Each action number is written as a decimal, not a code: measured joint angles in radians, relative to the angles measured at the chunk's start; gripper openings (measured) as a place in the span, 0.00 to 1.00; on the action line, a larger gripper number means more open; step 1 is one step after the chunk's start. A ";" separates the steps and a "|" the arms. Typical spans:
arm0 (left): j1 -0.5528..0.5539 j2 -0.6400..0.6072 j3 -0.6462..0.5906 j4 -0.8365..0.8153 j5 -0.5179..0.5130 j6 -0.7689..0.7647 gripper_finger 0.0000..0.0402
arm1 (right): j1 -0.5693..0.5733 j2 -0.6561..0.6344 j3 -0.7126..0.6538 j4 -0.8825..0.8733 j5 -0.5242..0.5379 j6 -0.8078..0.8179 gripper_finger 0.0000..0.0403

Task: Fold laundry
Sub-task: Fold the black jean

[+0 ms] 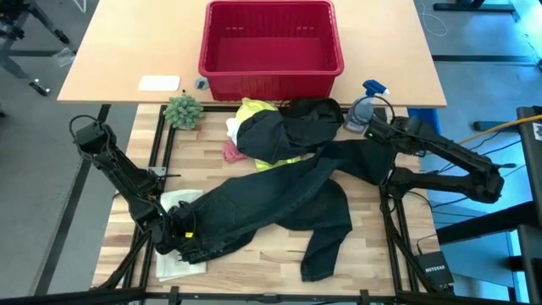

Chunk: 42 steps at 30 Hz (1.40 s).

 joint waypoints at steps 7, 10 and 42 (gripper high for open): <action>-0.001 0.000 0.000 0.000 -0.001 0.018 0.19 | -0.017 0.004 -0.068 0.034 -0.148 -0.081 0.56; -0.001 0.000 0.000 0.000 -0.003 0.015 0.19 | -0.017 0.017 -0.071 0.037 -0.173 -0.084 0.52; -0.001 0.000 0.000 0.001 -0.009 0.010 0.19 | 0.028 -0.016 0.486 1.047 -0.571 -0.540 0.00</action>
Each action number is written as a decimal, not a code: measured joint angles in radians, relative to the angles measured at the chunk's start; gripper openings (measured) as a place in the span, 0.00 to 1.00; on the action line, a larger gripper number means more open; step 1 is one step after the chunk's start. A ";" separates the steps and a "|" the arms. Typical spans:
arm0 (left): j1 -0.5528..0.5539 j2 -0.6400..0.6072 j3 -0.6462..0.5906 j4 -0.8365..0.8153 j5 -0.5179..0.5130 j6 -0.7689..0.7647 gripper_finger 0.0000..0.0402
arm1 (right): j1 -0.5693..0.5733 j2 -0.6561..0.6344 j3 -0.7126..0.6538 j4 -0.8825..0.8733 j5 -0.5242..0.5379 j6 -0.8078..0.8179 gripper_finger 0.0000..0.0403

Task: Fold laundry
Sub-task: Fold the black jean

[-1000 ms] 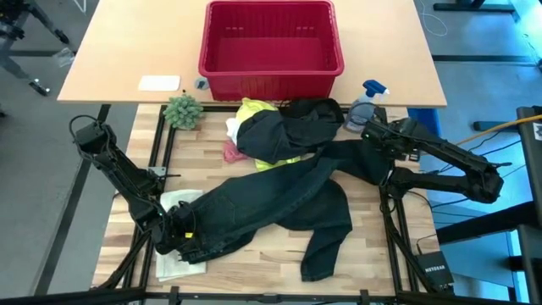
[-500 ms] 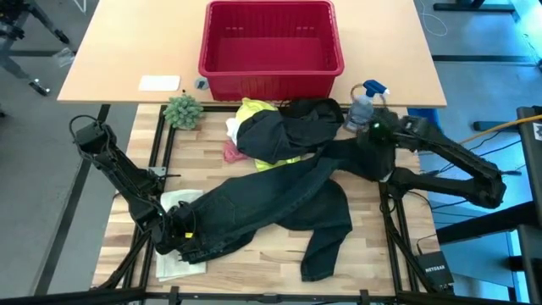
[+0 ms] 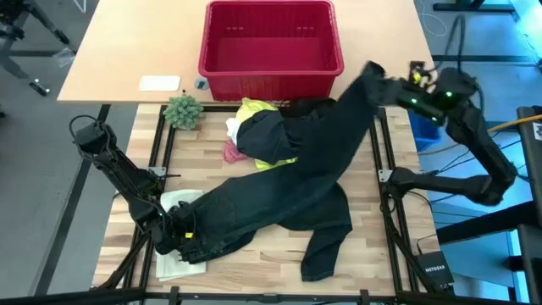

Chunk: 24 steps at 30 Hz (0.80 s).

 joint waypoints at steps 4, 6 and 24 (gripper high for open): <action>0.000 0.000 0.000 0.000 0.000 -0.001 0.19 | 0.163 0.116 0.006 0.160 -0.041 0.004 0.00; 0.000 0.000 0.000 0.000 -0.002 -0.010 0.19 | 0.242 0.181 0.005 0.233 -0.066 0.005 0.00; 0.002 0.002 -0.002 -0.017 -0.044 -0.006 0.19 | 0.603 0.918 0.506 0.770 -0.629 0.103 0.00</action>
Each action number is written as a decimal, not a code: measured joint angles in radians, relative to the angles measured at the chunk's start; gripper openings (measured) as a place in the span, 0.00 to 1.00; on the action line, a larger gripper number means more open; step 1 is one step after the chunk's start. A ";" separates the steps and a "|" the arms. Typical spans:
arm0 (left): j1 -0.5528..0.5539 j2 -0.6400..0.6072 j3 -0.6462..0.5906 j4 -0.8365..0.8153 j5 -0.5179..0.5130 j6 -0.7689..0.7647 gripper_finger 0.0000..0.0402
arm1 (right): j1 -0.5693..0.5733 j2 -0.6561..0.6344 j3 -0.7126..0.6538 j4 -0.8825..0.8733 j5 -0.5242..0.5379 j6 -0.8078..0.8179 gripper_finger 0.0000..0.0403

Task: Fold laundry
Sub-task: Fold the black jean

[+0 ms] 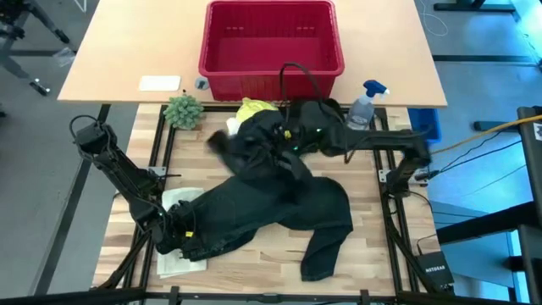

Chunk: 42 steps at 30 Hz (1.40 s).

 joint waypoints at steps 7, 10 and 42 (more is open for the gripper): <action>0.001 0.002 -0.001 -0.021 -0.038 -0.003 0.19 | 0.042 0.255 0.473 0.044 -0.192 0.026 0.00; 0.001 0.002 -0.003 -0.024 -0.045 -0.005 0.19 | 0.053 0.254 0.367 0.244 -0.213 0.178 0.00; 0.001 0.011 -0.003 -0.029 -0.077 -0.020 0.19 | 0.046 0.257 0.315 -0.264 -0.137 -0.040 0.76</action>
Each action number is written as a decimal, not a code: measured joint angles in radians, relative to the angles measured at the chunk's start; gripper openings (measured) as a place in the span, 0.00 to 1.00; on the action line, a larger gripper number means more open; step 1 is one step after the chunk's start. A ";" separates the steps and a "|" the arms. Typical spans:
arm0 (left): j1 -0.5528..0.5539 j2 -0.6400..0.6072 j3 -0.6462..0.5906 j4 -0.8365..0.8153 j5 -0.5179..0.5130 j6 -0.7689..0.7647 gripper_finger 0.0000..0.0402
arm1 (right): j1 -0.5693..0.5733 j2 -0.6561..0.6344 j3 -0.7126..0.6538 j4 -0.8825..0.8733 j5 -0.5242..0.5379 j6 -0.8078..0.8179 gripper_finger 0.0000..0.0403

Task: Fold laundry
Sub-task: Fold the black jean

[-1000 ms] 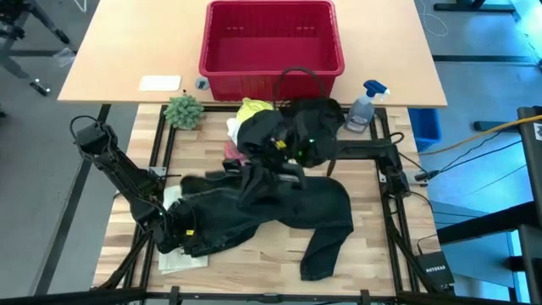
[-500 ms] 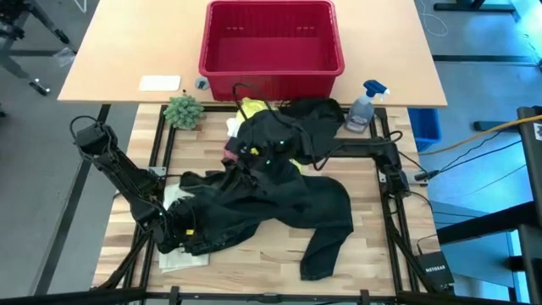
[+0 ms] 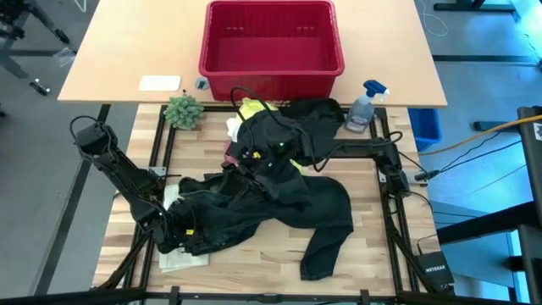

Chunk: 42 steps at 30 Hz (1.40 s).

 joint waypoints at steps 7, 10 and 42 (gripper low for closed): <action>0.000 0.000 0.000 -0.001 -0.004 -0.012 0.19 | -0.030 0.000 0.001 -0.361 0.108 -0.097 0.81; 0.000 0.000 0.000 -0.001 -0.004 -0.013 0.19 | -0.039 0.000 0.000 -0.473 0.165 -0.180 0.81; -0.008 0.000 -0.001 0.002 -0.006 -0.009 0.19 | 0.012 -0.423 -0.555 -1.184 0.937 -0.286 0.81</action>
